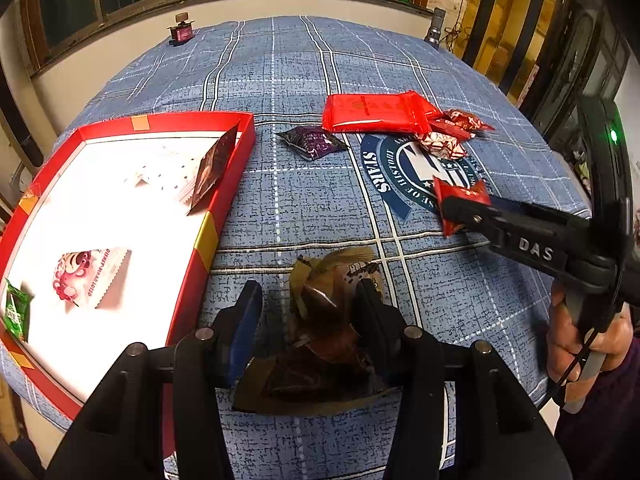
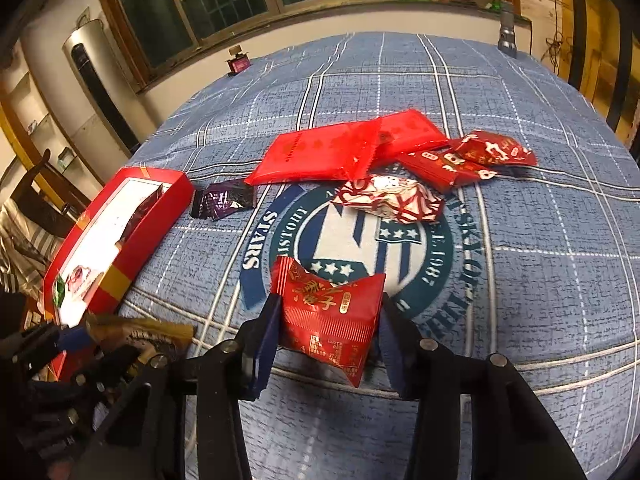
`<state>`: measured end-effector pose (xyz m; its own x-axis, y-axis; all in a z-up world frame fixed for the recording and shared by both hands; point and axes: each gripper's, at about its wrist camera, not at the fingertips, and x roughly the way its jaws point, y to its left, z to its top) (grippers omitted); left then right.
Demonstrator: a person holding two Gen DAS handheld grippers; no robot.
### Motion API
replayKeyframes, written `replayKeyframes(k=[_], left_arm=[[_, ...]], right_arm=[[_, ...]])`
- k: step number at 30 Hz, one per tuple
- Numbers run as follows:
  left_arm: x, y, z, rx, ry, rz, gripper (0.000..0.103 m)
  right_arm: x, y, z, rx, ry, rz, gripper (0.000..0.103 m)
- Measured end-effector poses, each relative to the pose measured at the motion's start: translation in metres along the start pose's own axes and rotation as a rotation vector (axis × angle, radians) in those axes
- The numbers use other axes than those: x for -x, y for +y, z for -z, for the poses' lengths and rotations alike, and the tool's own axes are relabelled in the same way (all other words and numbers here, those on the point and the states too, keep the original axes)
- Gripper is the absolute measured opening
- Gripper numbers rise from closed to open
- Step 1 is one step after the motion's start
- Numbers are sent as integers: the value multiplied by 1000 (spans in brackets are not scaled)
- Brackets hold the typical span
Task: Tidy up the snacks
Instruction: 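Grasp a red snack packet with the right tool while the left tool holds the gold-brown snack, then lift and carry the gold-brown snack and red packet toward the red-rimmed tray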
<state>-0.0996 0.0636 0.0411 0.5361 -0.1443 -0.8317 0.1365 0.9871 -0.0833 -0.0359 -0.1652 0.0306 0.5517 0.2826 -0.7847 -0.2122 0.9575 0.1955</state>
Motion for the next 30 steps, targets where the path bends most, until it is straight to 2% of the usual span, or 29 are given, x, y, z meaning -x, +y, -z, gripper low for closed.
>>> replayKeyframes(k=[5,7,10,12,14,30], left_arm=[[1,3,1,19,-11,39,46],[1,4,2,26,-10,59,45],[2,1,2,28,-14,74,39],[2,-2,3,20,-18,78,39],[3,-6,3,13,-22,89,32],[12,-6,7,52,-41,178,24]], right_arm=[[17,-33,9,-59,-47,-70,46],[26,-49,11,-108,-87,-133,47],[34,-67,12,-192,-137,-240,47],[34,-70,11,-213,-137,-244,47],[34,-69,10,-211,-138,-250,47],[39,-56,14,-151,-178,-199,47]])
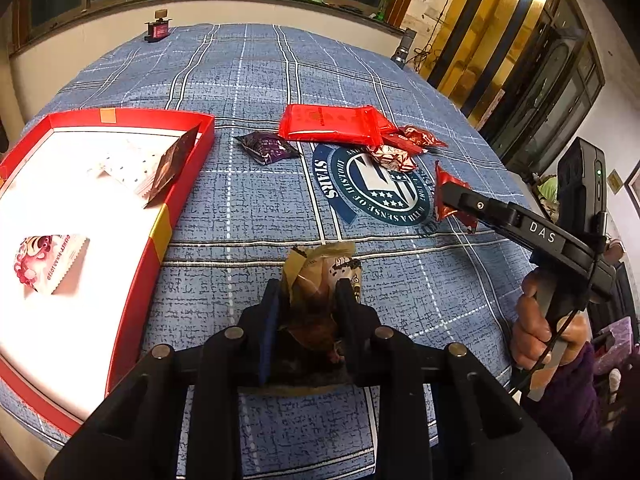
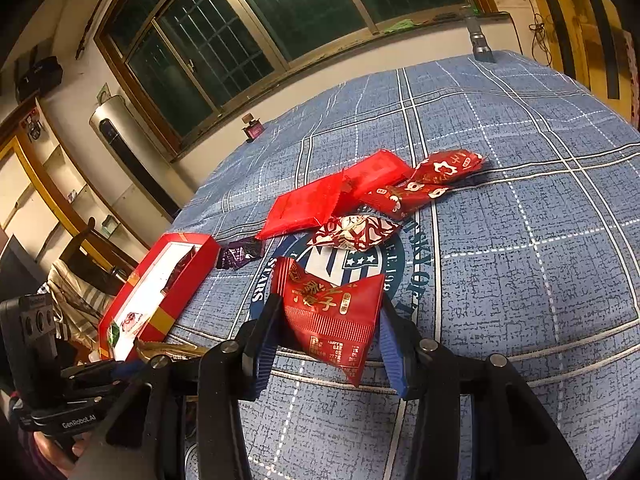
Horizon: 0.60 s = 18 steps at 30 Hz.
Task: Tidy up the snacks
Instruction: 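Lift and carry the gold-brown snack and red packet toward the red-rimmed tray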
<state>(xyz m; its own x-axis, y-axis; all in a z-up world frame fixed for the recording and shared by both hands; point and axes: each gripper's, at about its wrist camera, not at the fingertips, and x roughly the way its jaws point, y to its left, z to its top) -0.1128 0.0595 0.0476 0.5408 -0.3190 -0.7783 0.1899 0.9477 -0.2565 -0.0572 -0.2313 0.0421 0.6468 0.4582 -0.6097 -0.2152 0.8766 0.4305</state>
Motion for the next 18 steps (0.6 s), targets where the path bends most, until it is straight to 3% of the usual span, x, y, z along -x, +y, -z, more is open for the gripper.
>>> replayKeyframes(k=[9,13,18], left_arm=[[15,5,-3,6,-32,10,22],[22,8,-3,5,-45,17,22],[31,20,-2,29,-62,29,22]], right_arm=[[-9,13,2,7,30,-37,47],[-25,36,4,13,77,-97,47],[-36,67,7,71,101,-109,47]])
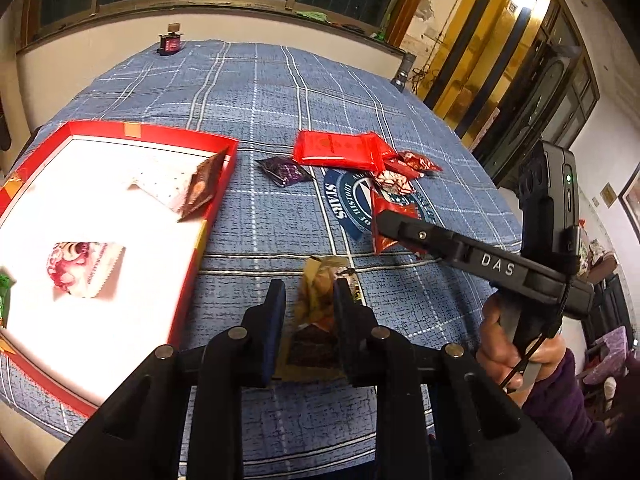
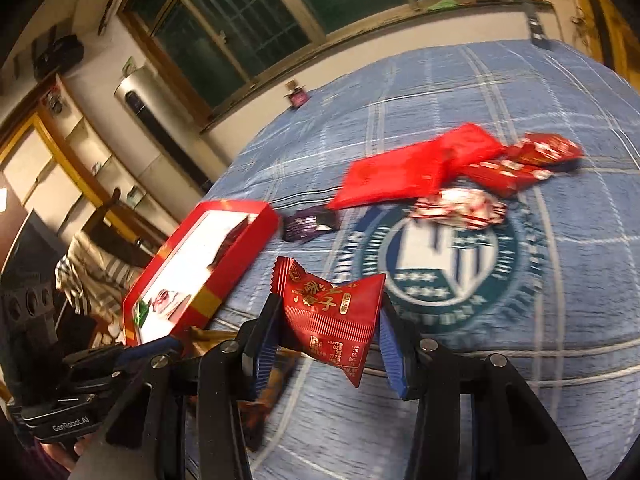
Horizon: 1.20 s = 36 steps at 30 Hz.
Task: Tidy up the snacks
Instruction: 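Lift and carry the gold-brown snack and red packet toward the red-rimmed tray, then open both tools over the tray to drop the gold-brown snack and red packet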
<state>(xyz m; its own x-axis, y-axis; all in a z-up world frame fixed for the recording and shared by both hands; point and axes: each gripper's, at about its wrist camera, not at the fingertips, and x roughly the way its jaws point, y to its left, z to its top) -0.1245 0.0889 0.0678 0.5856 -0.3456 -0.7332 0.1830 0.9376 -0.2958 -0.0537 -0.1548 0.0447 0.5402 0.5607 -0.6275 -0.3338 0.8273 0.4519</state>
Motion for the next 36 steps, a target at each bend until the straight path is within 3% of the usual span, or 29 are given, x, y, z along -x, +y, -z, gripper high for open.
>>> replayKeyframes(k=[4,7,9,10,11,13,19,20,23,25,27,31,36], left_arm=[[-4,-3,2,-51,49,21,22],[-11,-5,5,-23,77,49,22],[-16,-8,5,-16,98,44,35],[-18,-10,5,-8,107,43,55],[-20,-11,5,1,106,49,66],[-25,-15,4,10,94,37,70],[-55,-32,9,-47,147,-7,69],[-58,-33,11,-58,142,-24,57],[-56,-31,11,-79,113,-73,39],[-54,-27,9,-57,102,-70,38],[-49,-27,9,-83,73,-126,38],[-31,-25,3,-96,33,-123,38],[-3,-16,-7,-127,-65,-224,38]], right_arm=[[-3,4,1,14,-7,8,47],[-7,-8,3,-40,-5,6,47],[-4,-14,3,-66,-20,-16,47],[-1,-13,3,-57,-39,-13,47],[0,-12,4,-48,-45,-7,47],[-3,-7,5,-26,-31,-5,47],[-1,-3,6,-2,-43,5,47],[-1,-4,6,-5,-45,6,47],[0,-6,6,-7,-47,3,47],[1,-6,6,-4,-44,5,47],[0,-5,6,3,-47,10,47],[1,-4,6,6,-51,11,47],[-4,-1,4,6,-33,15,47]])
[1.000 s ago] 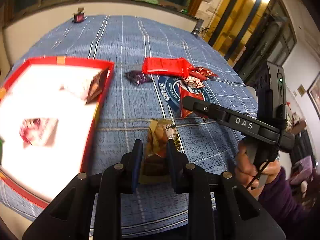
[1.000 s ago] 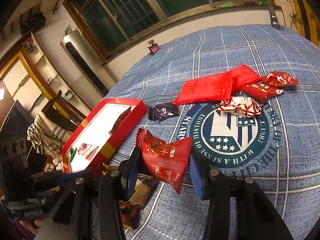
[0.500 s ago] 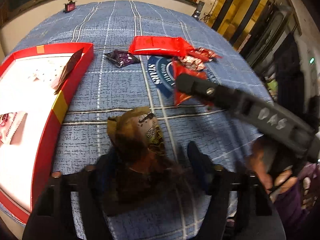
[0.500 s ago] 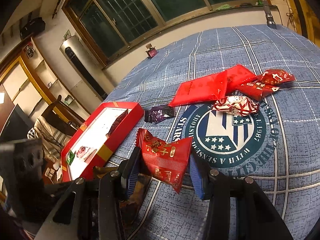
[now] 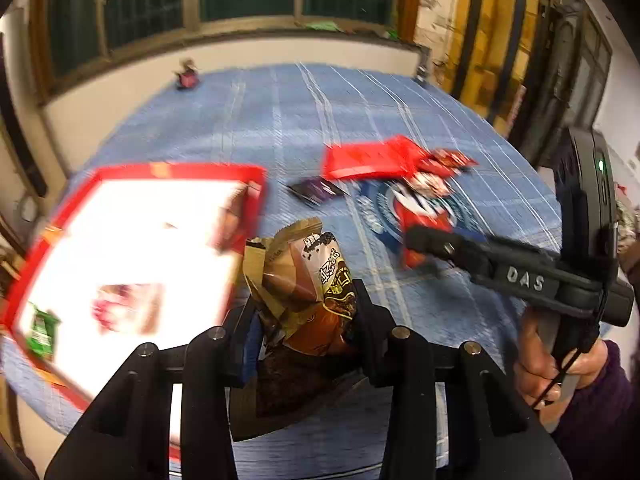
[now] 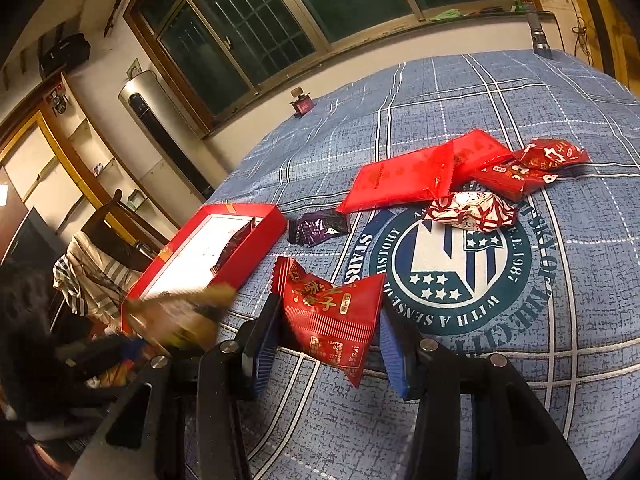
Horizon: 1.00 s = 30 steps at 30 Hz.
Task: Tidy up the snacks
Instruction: 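Open both tools over the tray to drop the gold-brown snack and red packet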
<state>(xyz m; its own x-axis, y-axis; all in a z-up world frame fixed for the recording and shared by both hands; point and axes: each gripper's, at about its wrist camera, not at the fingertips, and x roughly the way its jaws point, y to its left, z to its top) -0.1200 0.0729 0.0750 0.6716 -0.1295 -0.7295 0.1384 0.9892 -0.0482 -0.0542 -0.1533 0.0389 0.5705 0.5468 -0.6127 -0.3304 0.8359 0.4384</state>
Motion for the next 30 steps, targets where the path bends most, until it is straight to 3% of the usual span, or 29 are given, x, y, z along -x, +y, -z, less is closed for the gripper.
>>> replayKeyframes(k=[9,18,26,30], left_arm=[[13,51,-6,73,-74,-177,38],[12,80,0,113,-84,-251,38],[7,95,3,141,-60,-289,38],[8,106,4,169,-62,-373,39]], right_arm=[[-12,9,0,11,31,7,47],[-17,12,-1,11,43,45,47],[-47,68,-18,69,75,-79,47],[-60,107,-41,83,55,-166,49]])
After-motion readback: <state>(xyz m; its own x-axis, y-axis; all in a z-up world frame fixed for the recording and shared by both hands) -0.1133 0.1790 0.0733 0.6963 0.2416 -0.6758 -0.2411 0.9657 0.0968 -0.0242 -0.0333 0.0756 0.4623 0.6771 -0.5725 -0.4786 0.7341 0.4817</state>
